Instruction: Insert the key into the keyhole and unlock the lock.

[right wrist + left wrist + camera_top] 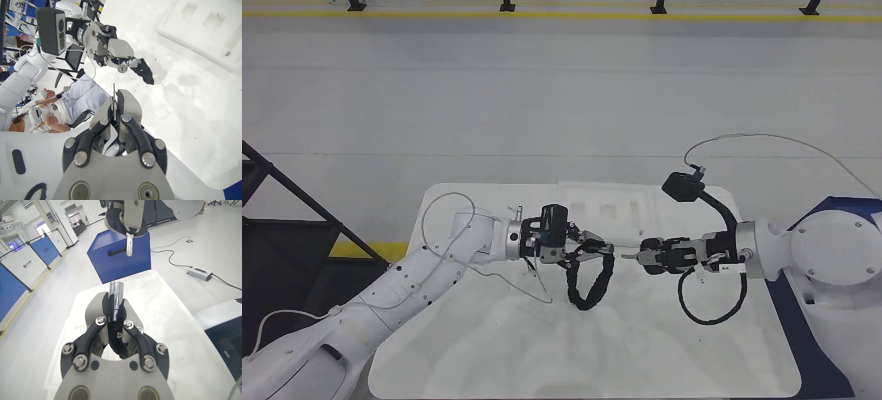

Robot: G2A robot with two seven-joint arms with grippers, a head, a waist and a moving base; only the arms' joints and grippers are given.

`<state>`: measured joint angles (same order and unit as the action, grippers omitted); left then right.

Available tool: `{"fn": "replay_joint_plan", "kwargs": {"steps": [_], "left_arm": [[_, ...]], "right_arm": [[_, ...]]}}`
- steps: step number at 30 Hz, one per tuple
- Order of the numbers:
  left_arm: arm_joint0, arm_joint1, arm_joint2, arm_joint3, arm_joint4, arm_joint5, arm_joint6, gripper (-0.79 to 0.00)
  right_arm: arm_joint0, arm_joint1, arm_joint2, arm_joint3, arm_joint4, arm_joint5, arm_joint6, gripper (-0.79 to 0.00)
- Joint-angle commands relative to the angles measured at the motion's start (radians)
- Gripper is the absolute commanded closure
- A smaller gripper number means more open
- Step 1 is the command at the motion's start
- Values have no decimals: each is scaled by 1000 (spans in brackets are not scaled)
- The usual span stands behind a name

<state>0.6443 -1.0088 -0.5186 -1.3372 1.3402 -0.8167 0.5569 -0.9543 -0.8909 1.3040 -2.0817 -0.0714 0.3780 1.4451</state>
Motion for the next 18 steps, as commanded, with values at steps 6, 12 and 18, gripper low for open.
{"fn": "replay_joint_plan", "kwargs": {"steps": [6, 12, 18], "left_arm": [[-12, -30, 19, 45, 112, 34, 141, 0], [-24, -52, 29, 91, 157, 20, 222, 0], [-25, -64, 28, 113, 189, 6, 272, 0]], "right_arm": [[20, 19, -48, -30, -29, 25, -28, 0], [37, 35, -77, -37, -40, 44, -47, 0], [55, 50, -115, -41, -57, 58, -61, 0]]}}
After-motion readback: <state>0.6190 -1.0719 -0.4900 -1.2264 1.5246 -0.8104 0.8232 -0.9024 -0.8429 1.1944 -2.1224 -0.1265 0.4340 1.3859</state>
